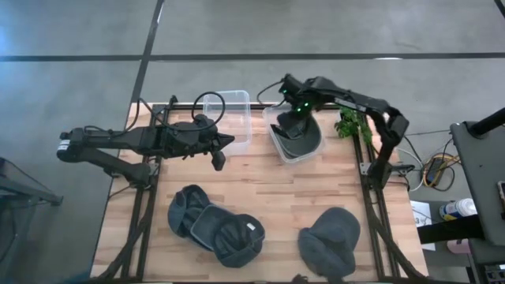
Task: Pick & Place hat
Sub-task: Put the gray cap into the right bin, then put the right blue cap into the left bin
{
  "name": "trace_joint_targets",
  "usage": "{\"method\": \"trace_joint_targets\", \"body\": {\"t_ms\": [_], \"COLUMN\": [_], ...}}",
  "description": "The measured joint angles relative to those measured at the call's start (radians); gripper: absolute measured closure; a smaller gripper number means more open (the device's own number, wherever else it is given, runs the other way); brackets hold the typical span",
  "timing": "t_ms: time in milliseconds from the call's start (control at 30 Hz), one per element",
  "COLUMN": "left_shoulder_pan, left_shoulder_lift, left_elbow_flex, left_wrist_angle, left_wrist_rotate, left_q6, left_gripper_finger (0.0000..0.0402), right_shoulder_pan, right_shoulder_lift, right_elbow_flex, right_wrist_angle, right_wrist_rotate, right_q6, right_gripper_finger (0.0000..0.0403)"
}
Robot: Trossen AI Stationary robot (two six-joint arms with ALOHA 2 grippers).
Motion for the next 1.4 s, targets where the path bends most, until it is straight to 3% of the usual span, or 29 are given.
{"method": "trace_joint_targets", "body": {"t_ms": [200, 467, 700, 800, 1067, 1200, 1400], "left_shoulder_pan": [0.0, 0.0, 0.0, 0.0, 0.0, 0.0, -0.001], "left_shoulder_lift": [0.0, 0.0, 0.0, 0.0, 0.0, 0.0, 0.0], "left_elbow_flex": [0.0, 0.0, 0.0, 0.0, 0.0, 0.0, 0.0], "left_wrist_angle": [0.0, 0.0, 0.0, 0.0, 0.0, -0.007, -0.182], "left_wrist_rotate": [0.0, 0.0, 0.0, 0.0, 0.0, 0.0, 0.0], "left_q6": [-0.008, -0.008, -0.008, -0.001, 0.02, 0.02, 0.05], "left_gripper_finger": [0.0402, 0.0402, 0.0402, 0.0402, 0.0402, 0.0402, 0.0402], "right_shoulder_pan": [0.008, 0.022, 0.045, 0.048, 0.054, 0.069, 0.143], "right_shoulder_lift": [0.093, 0.19, 0.194, 0.165, -0.045, -0.155, -0.266], "right_elbow_flex": [0.0, 0.001, 0.004, 0.01, 0.094, 0.13, 0.096], "right_wrist_angle": [-0.02, -0.119, -0.143, -0.148, -0.095, -0.082, -0.083], "right_wrist_rotate": [0.021, 0.035, 0.027, 0.004, 0.167, 0.176, 0.169], "right_q6": [-0.011, -0.045, -0.053, -0.065, -0.066, -0.062, 0.008], "right_gripper_finger": [0.039, 0.0394, 0.0394, 0.0394, 0.0394, 0.0394, 0.0394]}}
